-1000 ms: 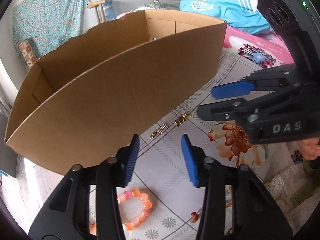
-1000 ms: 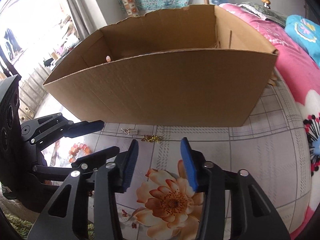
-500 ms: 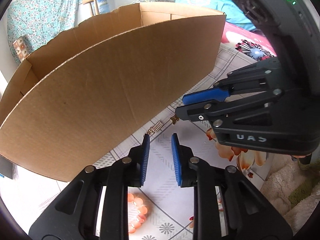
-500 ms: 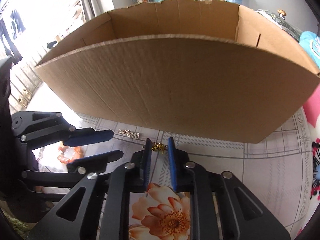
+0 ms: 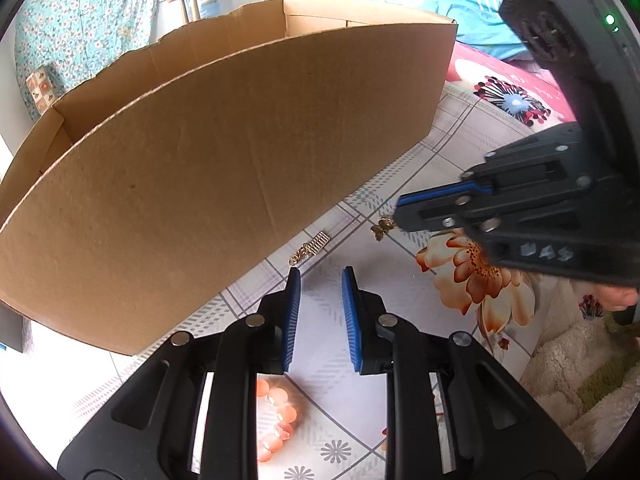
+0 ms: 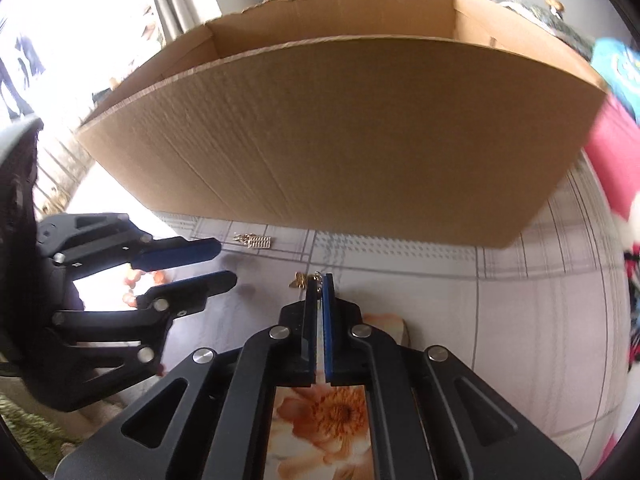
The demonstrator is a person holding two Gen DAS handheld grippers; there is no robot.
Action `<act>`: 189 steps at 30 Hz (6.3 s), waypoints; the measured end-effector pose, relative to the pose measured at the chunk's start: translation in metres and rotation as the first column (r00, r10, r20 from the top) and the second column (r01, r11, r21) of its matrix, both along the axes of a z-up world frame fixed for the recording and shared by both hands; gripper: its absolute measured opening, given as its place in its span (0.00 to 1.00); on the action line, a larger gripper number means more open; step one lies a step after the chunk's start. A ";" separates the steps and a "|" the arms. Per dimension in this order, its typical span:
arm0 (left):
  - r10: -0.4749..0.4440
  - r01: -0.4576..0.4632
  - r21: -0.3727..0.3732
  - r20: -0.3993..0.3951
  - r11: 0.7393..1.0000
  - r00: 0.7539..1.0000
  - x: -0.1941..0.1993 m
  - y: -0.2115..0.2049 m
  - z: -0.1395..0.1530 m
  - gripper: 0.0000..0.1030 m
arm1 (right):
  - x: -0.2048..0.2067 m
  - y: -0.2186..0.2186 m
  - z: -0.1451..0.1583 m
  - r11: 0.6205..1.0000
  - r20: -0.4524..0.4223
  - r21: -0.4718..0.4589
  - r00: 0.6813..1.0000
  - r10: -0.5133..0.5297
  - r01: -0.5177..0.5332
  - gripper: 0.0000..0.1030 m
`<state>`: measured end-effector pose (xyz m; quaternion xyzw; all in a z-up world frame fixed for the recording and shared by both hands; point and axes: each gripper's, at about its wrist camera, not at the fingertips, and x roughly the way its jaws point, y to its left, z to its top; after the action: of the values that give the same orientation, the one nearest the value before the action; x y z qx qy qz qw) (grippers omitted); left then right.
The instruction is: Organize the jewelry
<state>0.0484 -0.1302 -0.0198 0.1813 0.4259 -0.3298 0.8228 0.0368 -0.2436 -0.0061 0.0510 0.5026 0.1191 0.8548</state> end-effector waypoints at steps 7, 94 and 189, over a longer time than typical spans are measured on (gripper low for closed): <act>-0.024 0.024 -0.019 -0.004 1.000 1.000 -0.004 -0.006 0.004 0.19 | -0.013 -0.020 0.011 0.994 0.017 0.080 0.997 -0.073 0.072 0.03; -0.005 0.017 -0.169 0.072 0.986 0.997 -0.025 -0.008 0.059 0.12 | -0.043 -0.032 0.026 0.996 0.169 0.003 0.981 -0.091 0.092 0.03; 0.383 -0.361 -0.269 0.029 0.893 0.923 -0.006 0.087 0.098 0.71 | -0.058 0.021 0.064 0.880 0.285 -0.341 0.929 -0.238 0.330 0.94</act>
<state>0.0424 -0.0435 0.0779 0.0008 0.3722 -0.2113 0.9038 -0.0215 -0.2227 0.0583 -0.0575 0.3985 -0.1037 0.9095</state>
